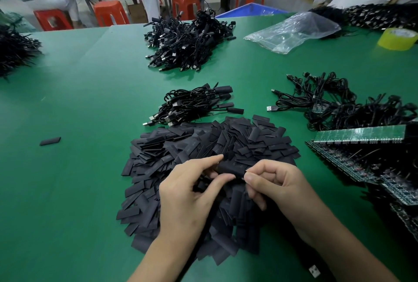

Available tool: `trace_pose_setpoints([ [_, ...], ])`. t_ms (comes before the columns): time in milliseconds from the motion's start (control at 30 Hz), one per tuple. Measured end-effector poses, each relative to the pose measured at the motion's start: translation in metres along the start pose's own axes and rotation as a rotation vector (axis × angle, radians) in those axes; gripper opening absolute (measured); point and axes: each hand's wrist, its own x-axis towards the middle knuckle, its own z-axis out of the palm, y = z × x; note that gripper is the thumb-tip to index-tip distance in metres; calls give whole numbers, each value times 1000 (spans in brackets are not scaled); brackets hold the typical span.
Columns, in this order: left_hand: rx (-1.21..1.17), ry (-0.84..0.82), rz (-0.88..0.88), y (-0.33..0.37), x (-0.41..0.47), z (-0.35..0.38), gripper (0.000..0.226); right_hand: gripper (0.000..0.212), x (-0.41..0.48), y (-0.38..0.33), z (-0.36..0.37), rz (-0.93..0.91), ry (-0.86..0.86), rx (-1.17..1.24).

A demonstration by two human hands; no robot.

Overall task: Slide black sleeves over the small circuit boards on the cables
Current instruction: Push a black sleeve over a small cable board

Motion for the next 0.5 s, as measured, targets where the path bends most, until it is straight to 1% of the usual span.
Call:
trace_pose_setpoints([
  [133,-13,26,-32,1,-1,1,35,23,-1,0,5,15,10,46],
  [267,-59,-6,-46,3,0,3,34,14,-1,3,7,6,41,63],
  [400,-186,-65,-123,4,3,2,36,14,-2,1,6,6,46,65],
  [500,-252,-118,-190,5,4,0,42,19,-2,-5,1,55,21,137],
])
